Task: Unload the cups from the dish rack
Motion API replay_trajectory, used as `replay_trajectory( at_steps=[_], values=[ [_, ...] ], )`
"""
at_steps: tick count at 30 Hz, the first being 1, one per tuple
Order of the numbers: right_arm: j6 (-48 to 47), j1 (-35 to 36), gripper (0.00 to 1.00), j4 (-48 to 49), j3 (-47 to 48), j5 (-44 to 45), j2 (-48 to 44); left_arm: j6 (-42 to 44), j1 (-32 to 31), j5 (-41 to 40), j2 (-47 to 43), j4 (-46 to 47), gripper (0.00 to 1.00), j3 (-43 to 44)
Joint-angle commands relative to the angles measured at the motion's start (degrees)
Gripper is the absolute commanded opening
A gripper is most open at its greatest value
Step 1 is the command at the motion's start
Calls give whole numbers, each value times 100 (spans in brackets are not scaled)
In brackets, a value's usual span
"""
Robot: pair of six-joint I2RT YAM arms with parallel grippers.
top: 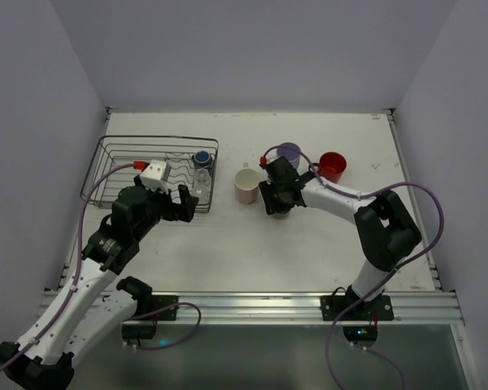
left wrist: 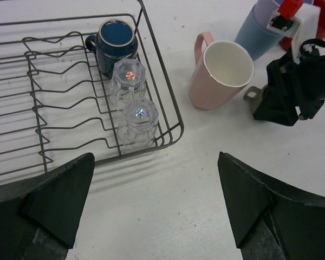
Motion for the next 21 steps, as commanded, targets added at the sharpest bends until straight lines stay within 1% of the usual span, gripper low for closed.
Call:
replay_trajectory(
  at_steps=[1, 3, 7, 9, 10, 13, 16, 17, 18, 20, 21],
  values=[
    [-109, -13, 47, 48, 145, -9, -632, 86, -2, -104, 351, -160, 100, 487],
    [-91, -13, 51, 13, 83, -26, -870, -46, -2, 10, 537, -151, 100, 671],
    [-39, -4, 52, 144, -346, -70, -1626, -248, -2, -15, 1238, -116, 97, 988],
    [-4, -13, 52, 320, -514, -122, -2134, -319, -11, -147, 1512, -37, 93, 1112],
    [31, -13, 51, 407, -732, -140, -2311, -380, -11, -226, 1800, 67, 90, 1234],
    [102, -13, 49, 855, -1084, -211, -2927, -538, -11, -805, 2391, 278, 86, 1507],
    [277, -4, 45, 1260, -1366, -211, -3358, -653, -2, -1026, 3023, 761, 75, 1718],
    [295, -13, 42, 1339, -1411, -211, -3428, -662, -2, -1200, 3216, 789, 73, 1823],
    [313, -13, 41, 1383, -1455, -211, -3507, -679, -2, -1298, 3636, 798, 72, 2085],
    [374, -13, 40, 1523, -1595, -219, -3710, -688, 7, -1430, 4051, 789, 71, 2350],
    [392, -13, 40, 1551, -1631, -211, -3754, -662, 16, -1483, 4410, 798, 71, 2604]
  ],
)
